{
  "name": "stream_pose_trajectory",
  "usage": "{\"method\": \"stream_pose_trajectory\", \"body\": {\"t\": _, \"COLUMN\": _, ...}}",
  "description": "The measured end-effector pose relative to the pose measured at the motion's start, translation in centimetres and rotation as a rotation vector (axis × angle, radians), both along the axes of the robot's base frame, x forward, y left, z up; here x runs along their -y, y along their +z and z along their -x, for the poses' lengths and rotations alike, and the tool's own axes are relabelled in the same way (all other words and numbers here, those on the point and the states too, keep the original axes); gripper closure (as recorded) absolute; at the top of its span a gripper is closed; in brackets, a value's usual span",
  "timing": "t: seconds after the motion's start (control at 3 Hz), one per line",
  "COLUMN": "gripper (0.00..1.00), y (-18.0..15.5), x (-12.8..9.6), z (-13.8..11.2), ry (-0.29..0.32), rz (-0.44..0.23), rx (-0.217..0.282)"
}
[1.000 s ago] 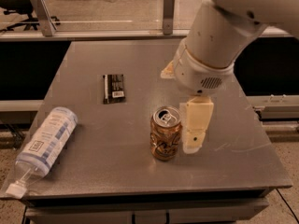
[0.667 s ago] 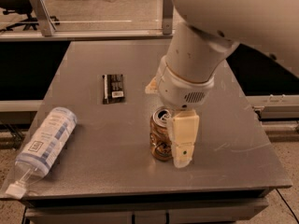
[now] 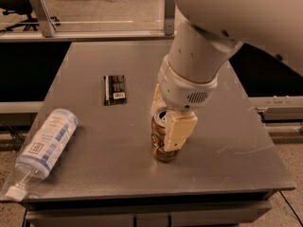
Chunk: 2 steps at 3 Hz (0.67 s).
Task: Pick orange can
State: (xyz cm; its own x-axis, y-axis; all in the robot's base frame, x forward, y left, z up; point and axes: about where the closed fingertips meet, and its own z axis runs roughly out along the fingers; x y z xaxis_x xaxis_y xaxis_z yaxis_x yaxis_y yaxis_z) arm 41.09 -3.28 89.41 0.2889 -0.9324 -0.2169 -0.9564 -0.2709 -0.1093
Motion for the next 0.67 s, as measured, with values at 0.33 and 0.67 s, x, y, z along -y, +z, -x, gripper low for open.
{"method": "stream_pose_trajectory", "body": {"t": 0.33, "gripper": 0.64, "y": 1.2, "x": 0.0, "z": 0.2, "ry": 0.006, "rz": 0.000, "rx": 0.015}}
{"method": "stream_pose_trajectory", "body": {"t": 0.67, "gripper": 0.87, "y": 5.3, "x": 0.1, "z": 1.1, "ry": 0.011, "rz": 0.030, "rx": 0.086}}
